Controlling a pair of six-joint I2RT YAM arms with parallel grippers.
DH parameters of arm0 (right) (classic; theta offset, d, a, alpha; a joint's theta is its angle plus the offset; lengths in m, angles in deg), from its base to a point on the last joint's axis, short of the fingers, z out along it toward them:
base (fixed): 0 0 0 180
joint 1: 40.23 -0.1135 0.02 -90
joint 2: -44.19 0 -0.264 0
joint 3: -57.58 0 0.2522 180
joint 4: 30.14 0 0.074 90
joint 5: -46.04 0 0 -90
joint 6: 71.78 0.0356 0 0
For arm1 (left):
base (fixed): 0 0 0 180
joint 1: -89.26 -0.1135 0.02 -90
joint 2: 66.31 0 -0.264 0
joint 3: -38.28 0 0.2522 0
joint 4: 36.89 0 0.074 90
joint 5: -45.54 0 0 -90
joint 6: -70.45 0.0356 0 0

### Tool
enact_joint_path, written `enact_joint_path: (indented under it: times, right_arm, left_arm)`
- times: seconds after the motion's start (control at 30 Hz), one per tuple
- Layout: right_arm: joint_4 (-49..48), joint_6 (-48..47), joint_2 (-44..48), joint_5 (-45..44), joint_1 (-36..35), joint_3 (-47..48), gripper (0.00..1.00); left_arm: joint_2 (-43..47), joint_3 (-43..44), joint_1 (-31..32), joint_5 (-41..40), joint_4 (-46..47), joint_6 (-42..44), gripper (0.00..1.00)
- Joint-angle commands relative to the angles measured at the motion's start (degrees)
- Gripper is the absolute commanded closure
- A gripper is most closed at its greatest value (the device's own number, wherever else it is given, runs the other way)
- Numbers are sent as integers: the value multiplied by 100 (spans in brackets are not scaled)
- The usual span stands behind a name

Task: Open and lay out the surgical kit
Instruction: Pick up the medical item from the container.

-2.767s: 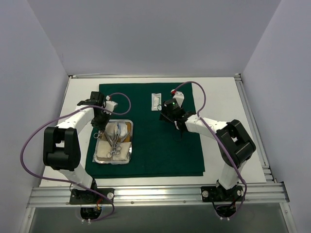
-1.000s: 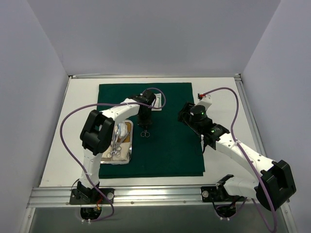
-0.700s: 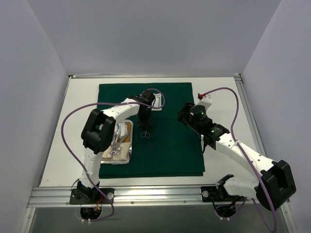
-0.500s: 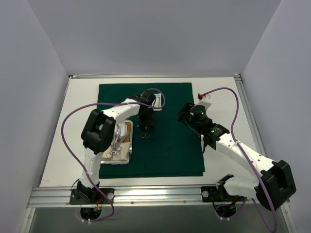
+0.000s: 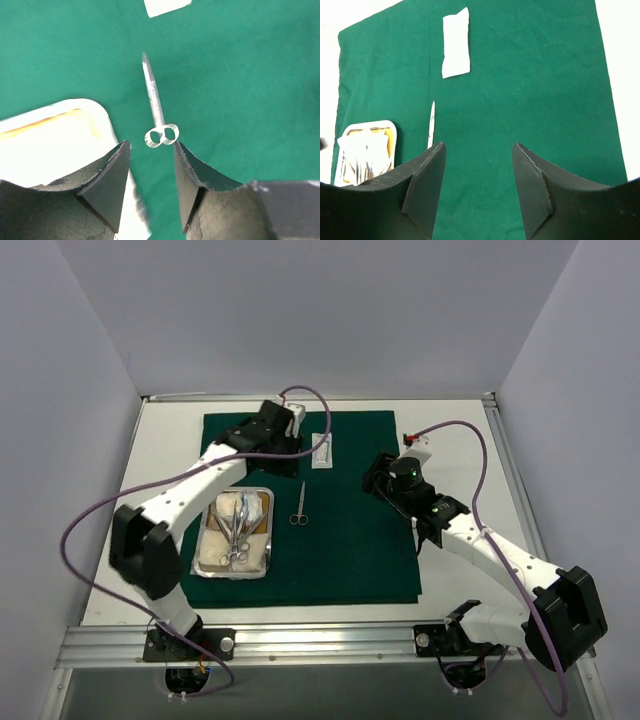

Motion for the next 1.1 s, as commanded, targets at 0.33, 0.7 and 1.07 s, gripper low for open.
enact_joint_path:
  times: [0.33,0.7,1.07]
  right_arm:
    - [-445,127,-694,-7,-442,301,48]
    - [-568,241,-1116,-87,-785,416,48]
    - [-1613,434,-2161,774,-1935,1047,55]
  left_arm:
    - [1332,-1993,-2154,1165,-1119,2882,63]
    - [279,-2127,-2207,1289,-679,2936,66]
    - [592,-1968,-2584,1517,-758,2980,66]
